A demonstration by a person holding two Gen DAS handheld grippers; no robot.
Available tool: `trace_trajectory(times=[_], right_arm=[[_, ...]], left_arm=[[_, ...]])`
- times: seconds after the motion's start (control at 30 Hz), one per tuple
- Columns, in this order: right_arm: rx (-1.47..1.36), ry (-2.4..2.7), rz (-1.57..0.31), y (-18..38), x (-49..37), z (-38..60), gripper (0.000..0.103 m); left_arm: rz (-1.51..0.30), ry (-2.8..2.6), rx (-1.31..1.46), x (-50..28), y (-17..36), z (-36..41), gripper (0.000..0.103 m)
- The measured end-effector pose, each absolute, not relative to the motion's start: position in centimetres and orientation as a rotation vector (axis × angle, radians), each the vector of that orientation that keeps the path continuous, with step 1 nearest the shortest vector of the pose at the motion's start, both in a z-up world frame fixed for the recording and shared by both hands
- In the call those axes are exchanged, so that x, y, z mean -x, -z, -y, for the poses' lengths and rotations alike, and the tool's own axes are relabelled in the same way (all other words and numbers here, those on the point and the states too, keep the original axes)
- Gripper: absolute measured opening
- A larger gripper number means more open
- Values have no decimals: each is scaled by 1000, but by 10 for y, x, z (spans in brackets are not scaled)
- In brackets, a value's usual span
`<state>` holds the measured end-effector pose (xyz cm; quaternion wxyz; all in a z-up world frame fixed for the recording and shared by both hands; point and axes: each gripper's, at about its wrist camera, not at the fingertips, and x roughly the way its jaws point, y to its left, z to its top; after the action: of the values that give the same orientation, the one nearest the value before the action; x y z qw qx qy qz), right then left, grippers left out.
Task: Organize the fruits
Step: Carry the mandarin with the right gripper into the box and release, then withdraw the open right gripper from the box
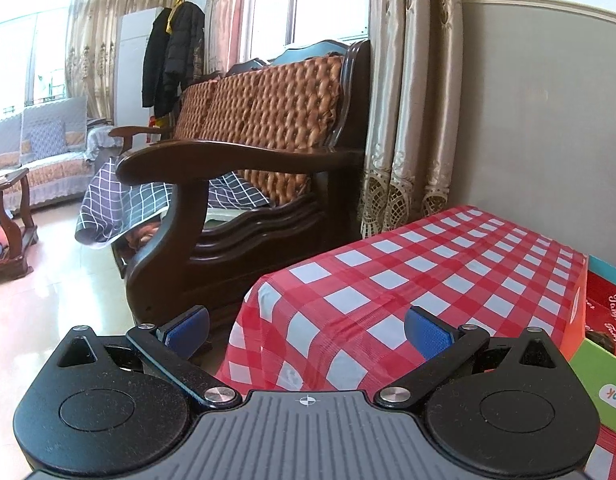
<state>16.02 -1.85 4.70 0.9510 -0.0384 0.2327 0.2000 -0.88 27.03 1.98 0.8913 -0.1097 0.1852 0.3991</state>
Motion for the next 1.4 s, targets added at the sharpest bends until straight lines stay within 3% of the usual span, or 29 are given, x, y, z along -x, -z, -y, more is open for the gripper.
trace_trajectory(times=[0.57,0.63,0.7,1.03,1.17,1.4], right_arm=[[123,-533,-560,-40,-166,-43,33],[106,-540,-558,-42,-167,-42,37],[88,-549,-547,-45,-167,-38,54],[86,-527,-467,-62,-152,-15,60],[90,-486,-428,-66,-142,0,71],[74,-458,-423,-73,-138,15,73]], left_arm=[[-370,-818,230,10,-20,-268,103],[-370,-816,230,10,-21,-268,103],[-370,-816,230,10,-21,-267,103],[-371,-803,222,6,-23,-261,103],[-371,-794,212,4,-24,-256,103],[-372,-775,186,-1,-26,-242,103]])
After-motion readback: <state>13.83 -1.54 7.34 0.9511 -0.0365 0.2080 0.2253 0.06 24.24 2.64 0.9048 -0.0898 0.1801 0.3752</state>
